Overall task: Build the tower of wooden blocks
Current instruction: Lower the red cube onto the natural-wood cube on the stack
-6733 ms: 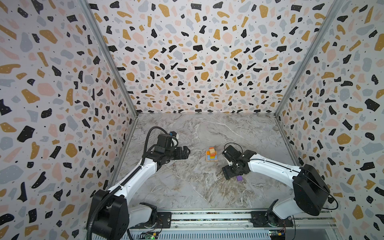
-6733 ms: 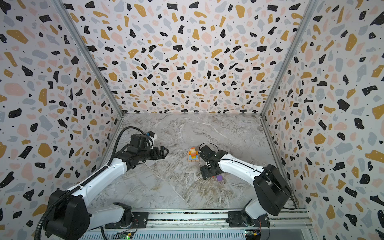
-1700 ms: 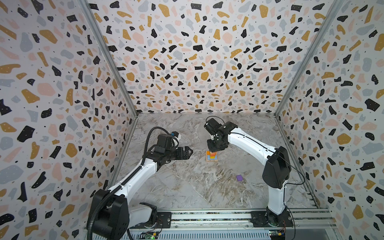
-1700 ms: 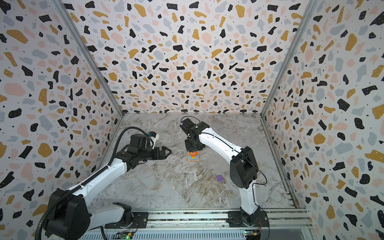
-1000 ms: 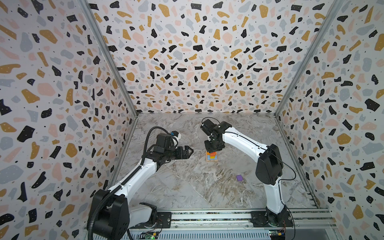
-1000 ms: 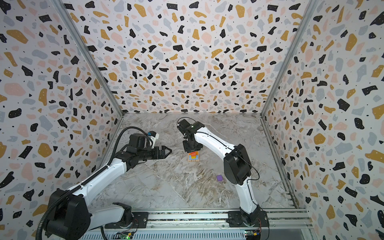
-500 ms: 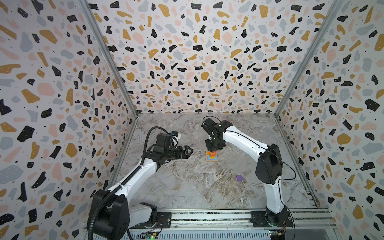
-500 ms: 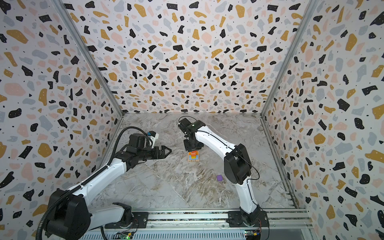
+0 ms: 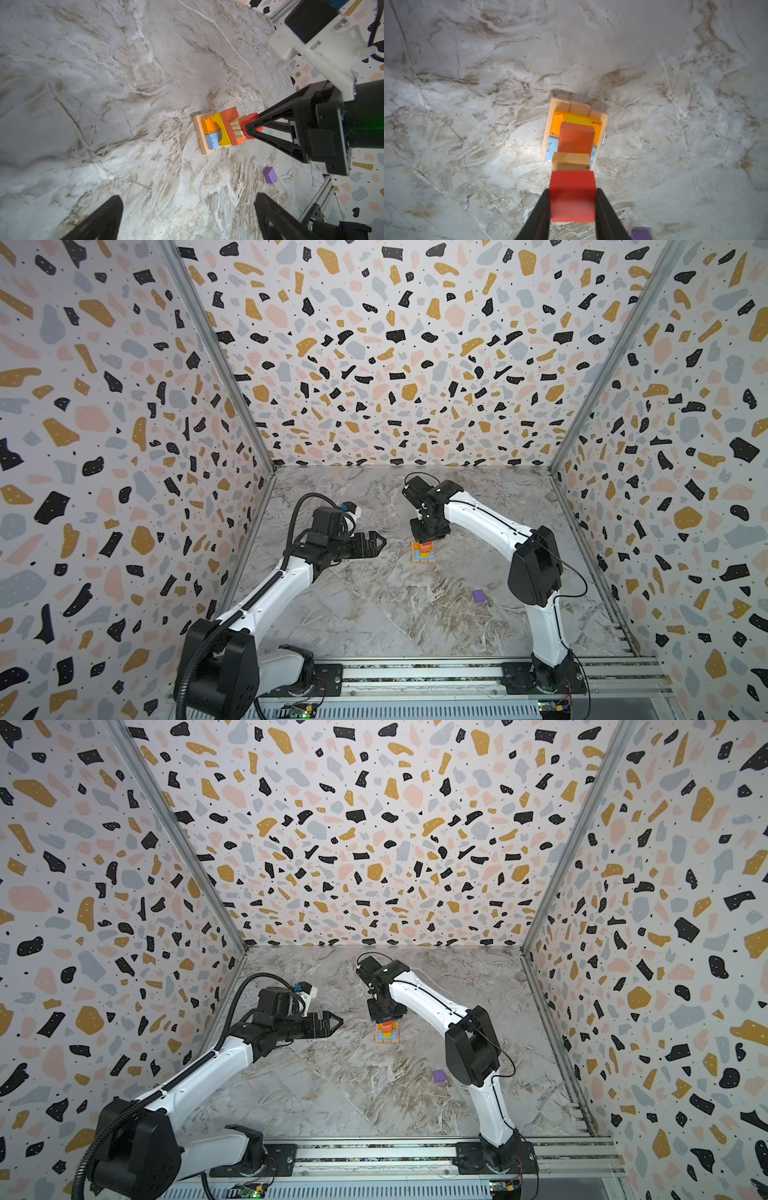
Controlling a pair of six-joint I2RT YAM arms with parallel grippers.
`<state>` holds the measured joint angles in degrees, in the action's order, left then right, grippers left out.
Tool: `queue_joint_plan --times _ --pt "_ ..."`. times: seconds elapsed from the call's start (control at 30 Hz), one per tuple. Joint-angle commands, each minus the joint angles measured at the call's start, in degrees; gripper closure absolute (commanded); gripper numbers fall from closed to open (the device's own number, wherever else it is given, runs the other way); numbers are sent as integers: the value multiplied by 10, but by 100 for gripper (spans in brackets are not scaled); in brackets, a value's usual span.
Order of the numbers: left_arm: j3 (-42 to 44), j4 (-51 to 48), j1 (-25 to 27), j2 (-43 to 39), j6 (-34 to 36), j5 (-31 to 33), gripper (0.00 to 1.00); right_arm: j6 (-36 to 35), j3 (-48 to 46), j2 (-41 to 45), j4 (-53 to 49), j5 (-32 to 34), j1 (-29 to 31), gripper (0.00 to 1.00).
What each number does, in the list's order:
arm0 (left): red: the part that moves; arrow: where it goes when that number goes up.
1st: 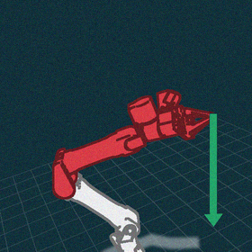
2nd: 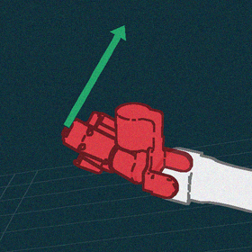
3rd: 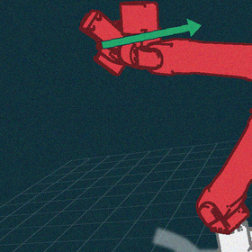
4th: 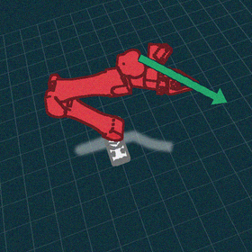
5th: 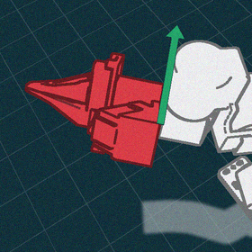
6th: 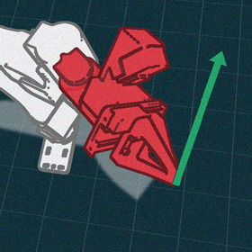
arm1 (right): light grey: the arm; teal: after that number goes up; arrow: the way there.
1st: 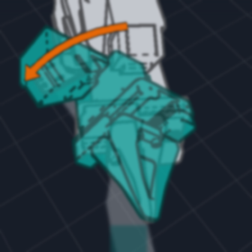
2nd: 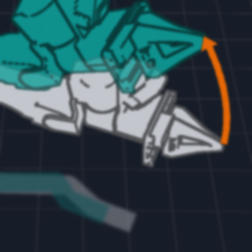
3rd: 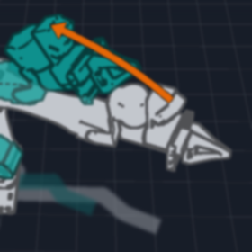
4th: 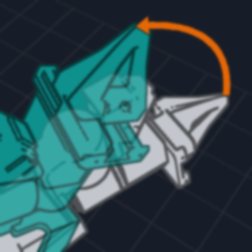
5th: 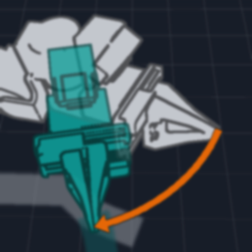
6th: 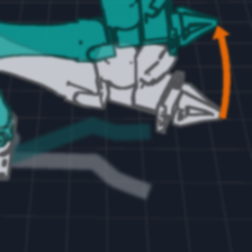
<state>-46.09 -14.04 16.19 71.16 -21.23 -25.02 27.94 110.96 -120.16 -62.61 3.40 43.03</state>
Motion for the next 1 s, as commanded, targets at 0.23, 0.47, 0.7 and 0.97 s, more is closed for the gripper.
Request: queue_joint_plan --times 0.23,0.47,0.7,0.97 --pt "7 11 -3 -8 -1 -1 0 -5 19 6 -19 1 -2 65" --pt "7 12 -4 -8 -1 -1 0 -6 23 5 -22 -1 -2 65" --pt "7 12 -4 -9 -1 -2 0 -7 29 3 -26 0 -2 65" --pt "7 13 -5 -9 -1 -3 0 -6 34 -3 -30 -2 -2 64"
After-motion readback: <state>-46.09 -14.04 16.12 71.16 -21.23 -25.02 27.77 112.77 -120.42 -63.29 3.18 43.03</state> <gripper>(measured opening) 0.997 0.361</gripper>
